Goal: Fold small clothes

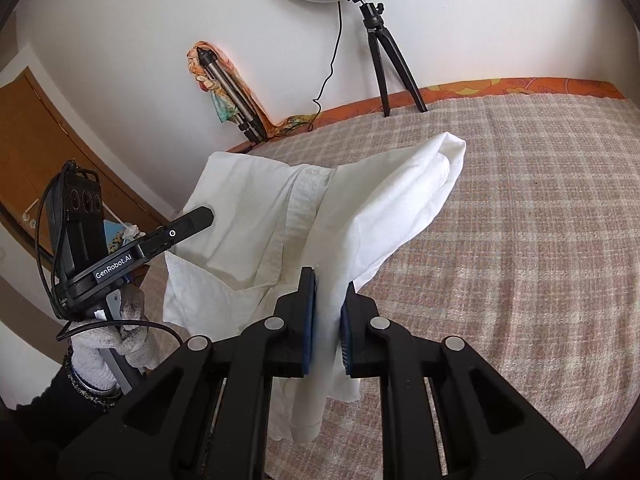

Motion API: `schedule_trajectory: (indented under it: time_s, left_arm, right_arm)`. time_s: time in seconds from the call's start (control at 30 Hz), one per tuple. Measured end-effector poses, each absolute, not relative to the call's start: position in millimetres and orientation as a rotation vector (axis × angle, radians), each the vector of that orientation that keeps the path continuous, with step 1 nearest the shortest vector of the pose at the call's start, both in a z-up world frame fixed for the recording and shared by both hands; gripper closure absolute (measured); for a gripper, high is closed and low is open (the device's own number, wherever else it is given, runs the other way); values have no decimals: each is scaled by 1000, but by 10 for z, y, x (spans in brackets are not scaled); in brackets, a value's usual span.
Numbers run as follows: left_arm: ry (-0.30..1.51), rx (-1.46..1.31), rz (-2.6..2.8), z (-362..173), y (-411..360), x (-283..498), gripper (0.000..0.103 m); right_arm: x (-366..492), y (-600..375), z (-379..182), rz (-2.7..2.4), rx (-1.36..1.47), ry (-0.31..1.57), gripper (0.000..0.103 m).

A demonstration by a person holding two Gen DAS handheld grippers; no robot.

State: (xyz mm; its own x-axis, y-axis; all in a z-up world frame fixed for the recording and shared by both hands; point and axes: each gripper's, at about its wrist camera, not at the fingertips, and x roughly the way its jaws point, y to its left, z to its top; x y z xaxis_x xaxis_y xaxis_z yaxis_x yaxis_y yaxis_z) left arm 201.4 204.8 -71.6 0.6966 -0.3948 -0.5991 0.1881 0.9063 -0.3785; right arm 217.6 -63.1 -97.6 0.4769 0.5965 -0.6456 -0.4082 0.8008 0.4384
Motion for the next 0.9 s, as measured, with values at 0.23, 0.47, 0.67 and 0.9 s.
schedule_trajectory:
  time_s: [0.23,0.47,0.67,0.9]
  left_arm:
    - [742,-342,-291,-807,2524,2083,96]
    - [736,-372,-242,-760,3124,2319,96]
    - [724,-402,-173,-753,3665,2631,96]
    - [716,-399,-107,-794,4053,3085,97]
  right_arm:
    - [2257,-82,-968,654,200,883,91]
    - [2531,473,-932,688,173,874,91]
    - [2886,1063,-884,708,106,849,91]
    - [3303,1534,-967,695,49,848,91]
